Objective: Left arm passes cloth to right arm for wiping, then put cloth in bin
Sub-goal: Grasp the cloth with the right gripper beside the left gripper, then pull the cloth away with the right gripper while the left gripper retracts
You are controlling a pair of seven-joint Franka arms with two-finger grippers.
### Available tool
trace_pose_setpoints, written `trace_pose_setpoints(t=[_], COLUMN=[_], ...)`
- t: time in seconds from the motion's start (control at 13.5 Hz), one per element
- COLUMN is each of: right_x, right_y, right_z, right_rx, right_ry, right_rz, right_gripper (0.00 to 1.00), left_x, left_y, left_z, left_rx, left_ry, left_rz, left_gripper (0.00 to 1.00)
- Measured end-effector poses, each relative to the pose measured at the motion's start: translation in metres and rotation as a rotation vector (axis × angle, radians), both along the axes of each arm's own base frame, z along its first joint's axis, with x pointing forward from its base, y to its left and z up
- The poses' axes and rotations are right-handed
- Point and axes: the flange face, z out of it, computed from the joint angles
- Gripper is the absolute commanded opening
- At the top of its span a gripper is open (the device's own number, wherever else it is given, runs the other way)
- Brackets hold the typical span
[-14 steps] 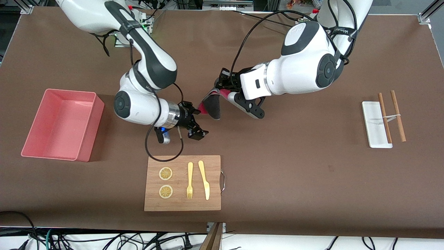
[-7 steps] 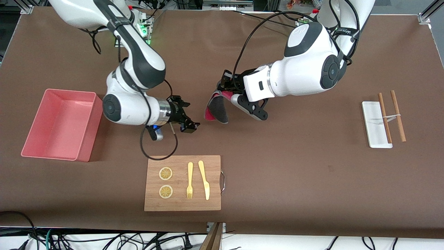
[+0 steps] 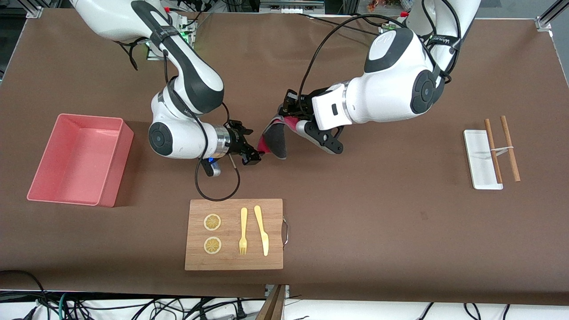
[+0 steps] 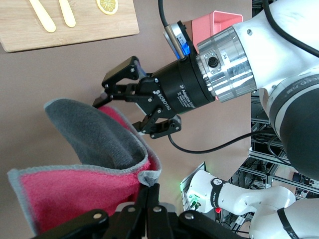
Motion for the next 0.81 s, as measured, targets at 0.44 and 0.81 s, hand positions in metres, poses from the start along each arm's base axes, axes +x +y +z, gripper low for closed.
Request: trace_pose_setpoints(t=[0.44,0.81], right_x=[-0.008,-0.008], right_y=[0.015,0.015], right_z=[0.006,0.006], right_rx=[0.065,0.066], right_ry=[0.047,0.047], right_rz=[-0.026,-0.029], right_gripper=[0.0,0.0], left_x=[0.0,0.0], left_y=[0.0,0.0], left_z=[0.0,0.0], left_rx=[0.0,0.0], left_ry=[0.0,0.0], left_rz=[0.0,0.0], left_gripper=[0.0,0.0])
